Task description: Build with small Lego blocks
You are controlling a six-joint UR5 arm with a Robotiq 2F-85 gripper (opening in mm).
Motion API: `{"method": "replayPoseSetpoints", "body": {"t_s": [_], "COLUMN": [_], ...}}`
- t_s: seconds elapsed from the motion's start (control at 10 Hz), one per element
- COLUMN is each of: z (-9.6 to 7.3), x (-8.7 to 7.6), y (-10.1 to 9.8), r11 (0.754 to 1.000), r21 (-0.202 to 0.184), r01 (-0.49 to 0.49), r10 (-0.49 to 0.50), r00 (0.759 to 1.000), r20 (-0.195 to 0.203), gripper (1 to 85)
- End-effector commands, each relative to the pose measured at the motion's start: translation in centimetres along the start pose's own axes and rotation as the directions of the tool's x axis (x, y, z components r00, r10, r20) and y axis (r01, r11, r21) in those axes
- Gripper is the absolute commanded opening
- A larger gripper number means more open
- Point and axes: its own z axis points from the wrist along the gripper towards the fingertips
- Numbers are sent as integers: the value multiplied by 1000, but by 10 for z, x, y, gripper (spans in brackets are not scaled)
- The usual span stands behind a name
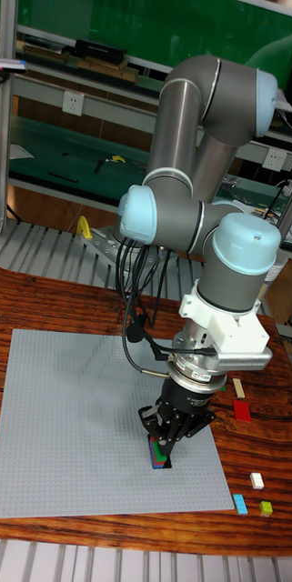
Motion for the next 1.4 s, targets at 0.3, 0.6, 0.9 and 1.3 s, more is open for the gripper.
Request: {"method": "replayPoseSetpoints", "body": {"t_s": [0.3,0.6,0.9,1.3], "z": [-16,-11,-21,-29], "x": [7,7,7,9], "y": [-1,-1,0,1], "r11": [1000,1000,999,999], "r21": [-7,-26,-37,-37], "r01": [-6,-3,-3,-7], "r10": [6,3,2,7], "r00": [1000,1000,1000,1000], "r20": [-17,-3,-11,-11], "gripper": [13,13,13,13]}}
